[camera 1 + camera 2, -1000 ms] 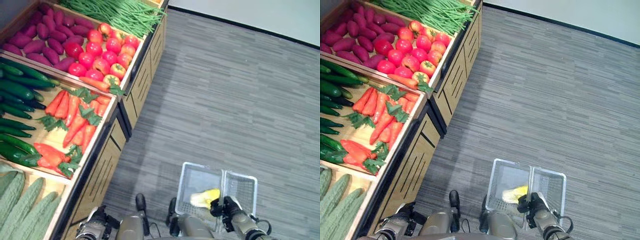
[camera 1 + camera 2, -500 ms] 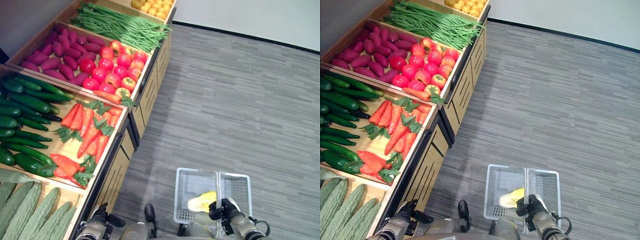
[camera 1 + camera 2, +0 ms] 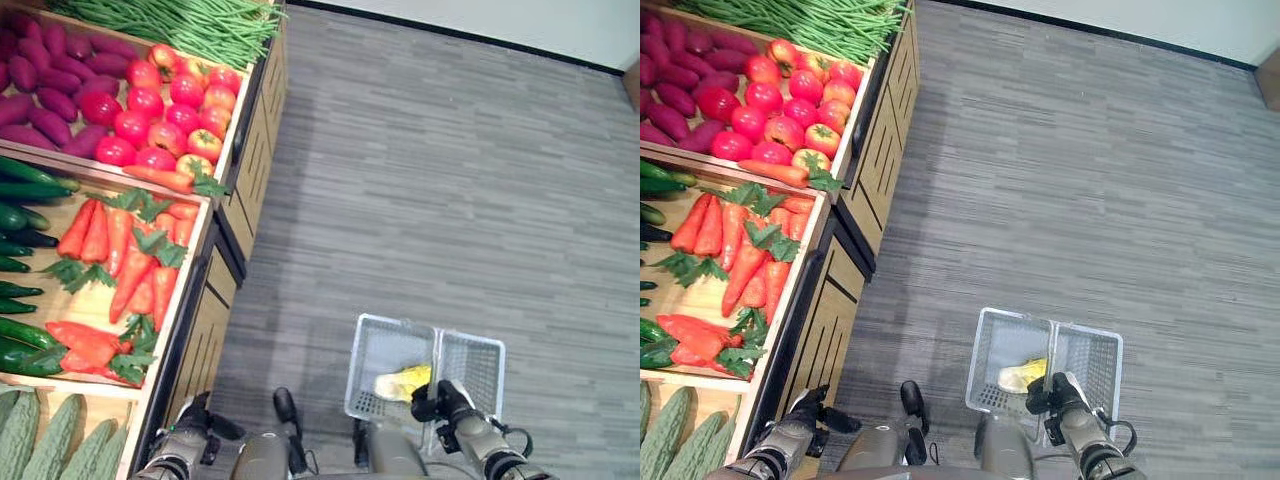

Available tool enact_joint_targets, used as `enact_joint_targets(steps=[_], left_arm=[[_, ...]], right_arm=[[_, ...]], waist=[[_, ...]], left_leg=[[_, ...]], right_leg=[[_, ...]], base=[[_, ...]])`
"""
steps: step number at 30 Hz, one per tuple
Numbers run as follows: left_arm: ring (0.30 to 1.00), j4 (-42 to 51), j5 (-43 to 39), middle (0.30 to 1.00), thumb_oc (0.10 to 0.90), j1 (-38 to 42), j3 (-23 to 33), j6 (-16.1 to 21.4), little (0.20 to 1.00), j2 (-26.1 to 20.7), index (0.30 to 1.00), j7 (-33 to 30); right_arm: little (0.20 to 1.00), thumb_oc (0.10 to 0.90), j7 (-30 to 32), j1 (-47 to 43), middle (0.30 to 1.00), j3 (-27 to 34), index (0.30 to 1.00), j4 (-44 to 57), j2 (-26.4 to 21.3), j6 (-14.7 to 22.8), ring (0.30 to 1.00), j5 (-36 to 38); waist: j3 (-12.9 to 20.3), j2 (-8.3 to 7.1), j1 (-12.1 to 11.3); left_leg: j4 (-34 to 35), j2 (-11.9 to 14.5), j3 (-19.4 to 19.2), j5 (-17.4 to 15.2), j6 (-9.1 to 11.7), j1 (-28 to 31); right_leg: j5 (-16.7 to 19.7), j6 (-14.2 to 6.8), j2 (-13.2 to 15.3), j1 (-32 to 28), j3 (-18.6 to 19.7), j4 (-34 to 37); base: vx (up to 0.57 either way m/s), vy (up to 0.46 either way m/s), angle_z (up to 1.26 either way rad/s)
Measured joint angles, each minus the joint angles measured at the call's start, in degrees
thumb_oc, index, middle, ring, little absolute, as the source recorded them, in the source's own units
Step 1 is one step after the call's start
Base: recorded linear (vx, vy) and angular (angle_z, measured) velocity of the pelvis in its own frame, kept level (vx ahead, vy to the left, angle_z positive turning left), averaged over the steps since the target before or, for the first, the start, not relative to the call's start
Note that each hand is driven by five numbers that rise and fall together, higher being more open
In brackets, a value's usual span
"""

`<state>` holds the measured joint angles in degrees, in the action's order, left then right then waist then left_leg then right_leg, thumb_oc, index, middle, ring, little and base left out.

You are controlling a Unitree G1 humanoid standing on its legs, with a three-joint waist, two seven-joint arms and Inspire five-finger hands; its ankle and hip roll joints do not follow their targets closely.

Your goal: Get the vegetables into the basket

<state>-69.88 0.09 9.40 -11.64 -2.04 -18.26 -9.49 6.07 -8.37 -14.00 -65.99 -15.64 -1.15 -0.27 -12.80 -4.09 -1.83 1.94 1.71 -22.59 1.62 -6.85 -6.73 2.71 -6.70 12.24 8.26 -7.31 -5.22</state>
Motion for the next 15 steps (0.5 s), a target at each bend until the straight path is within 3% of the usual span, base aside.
enact_joint_targets(steps=[2, 4, 5, 6, 8, 11, 15], left_arm=[[1.0, 0.8, 0.0, 1.0, 0.9, 0.0, 0.0, 0.0, 1.0, -0.2, 1.0, 0.0], [1.0, 0.8, -0.1, 1.0, 0.9, 0.1, 0.0, -0.3, 1.0, -0.6, 1.0, -0.2], [1.0, 0.9, -0.1, 1.0, 0.9, 0.0, 0.0, -0.3, 1.0, -1.1, 1.0, -0.1], [1.0, 0.5, -0.1, 1.0, 0.9, -0.1, 0.1, -0.1, 1.0, -1.2, 1.0, -0.3], [1.0, 0.3, -0.2, 1.0, 0.9, -0.2, 0.6, -0.3, 1.0, -1.5, 1.0, -0.7], [1.0, 0.6, -1.1, 1.0, 0.9, -0.7, 0.3, -0.2, 1.0, -0.7, 1.0, -0.4], [1.0, 0.7, -1.3, 1.0, 0.9, -0.3, 0.0, -0.1, 1.0, -0.5, 1.0, -0.5]], right_arm=[[0.3, 0.4, 0.0, 0.0, 0.3, 0.0, 0.3, 0.0, 0.0, -0.3, 0.3, -0.4], [0.3, 0.4, -0.1, -0.1, 0.3, -0.3, 0.3, 0.6, 0.0, -0.3, 0.3, -1.5], [0.3, 0.4, -0.4, 0.0, 0.3, -0.4, 0.3, 0.6, 0.1, -0.4, 0.3, -1.5], [0.3, 0.4, -1.0, -0.1, 0.3, -1.3, 0.3, 0.8, 0.2, -0.6, 0.3, -1.8], [0.3, 0.4, -1.3, -0.1, 0.3, -2.7, 0.3, 1.3, 0.2, -0.6, 0.3, -2.0], [0.3, 0.4, -1.2, 0.1, 0.3, -2.4, 0.3, 1.6, 0.0, -0.6, 0.3, -2.0], [0.3, 0.4, -1.0, 0.3, 0.3, -2.0, 0.3, 1.2, -0.5, -0.5, 0.3, -1.6]], waist=[[0.0, -0.09, -1.0], [0.1, -0.28, -1.0], [0.1, -1.09, -0.9], [0.0, -1.86, -1.4], [0.3, -2.38, -1.5], [0.6, -2.47, -0.3], [1.2, -3.0, 0.6]], left_leg=[[0.1, 0.1, -0.1, 0.4, 0.8, 0.2], [0.1, 0.1, 0.0, 1.3, 2.4, 0.2], [0.1, -0.4, 0.2, 1.6, 3.1, 0.5], [-0.9, 0.3, 0.2, 1.7, 4.7, 0.1], [-0.9, 1.8, 0.7, 2.6, 6.7, -0.5], [-1.0, 5.9, 3.1, 3.9, 8.3, -1.3], [-1.5, 8.4, 5.5, 4.6, 9.3, -1.6]], right_leg=[[0.8, -1.2, 2.5, -1.9, -0.8, 2.0], [1.9, -1.6, 3.3, -3.1, -1.5, 4.8], [5.8, -1.0, 3.2, -3.5, -1.5, 5.5], [2.3, -2.8, 3.1, -3.5, -5.3, 4.7], [0.6, -2.9, 1.1, -4.3, -6.3, 6.2], [-0.8, -0.8, -3.4, -4.5, -7.8, 6.0], [-2.9, 1.3, -5.8, -4.9, -9.7, 4.5]], base=[[0.0, -0.184, -0.08], [-0.07, -0.322, 0.06], [-0.02, -0.573, 0.08], [0.06, -0.327, 0.0], [0.06, -0.285, 0.03], [0.05, -0.257, 0.16], [0.05, -0.23, 0.18]])
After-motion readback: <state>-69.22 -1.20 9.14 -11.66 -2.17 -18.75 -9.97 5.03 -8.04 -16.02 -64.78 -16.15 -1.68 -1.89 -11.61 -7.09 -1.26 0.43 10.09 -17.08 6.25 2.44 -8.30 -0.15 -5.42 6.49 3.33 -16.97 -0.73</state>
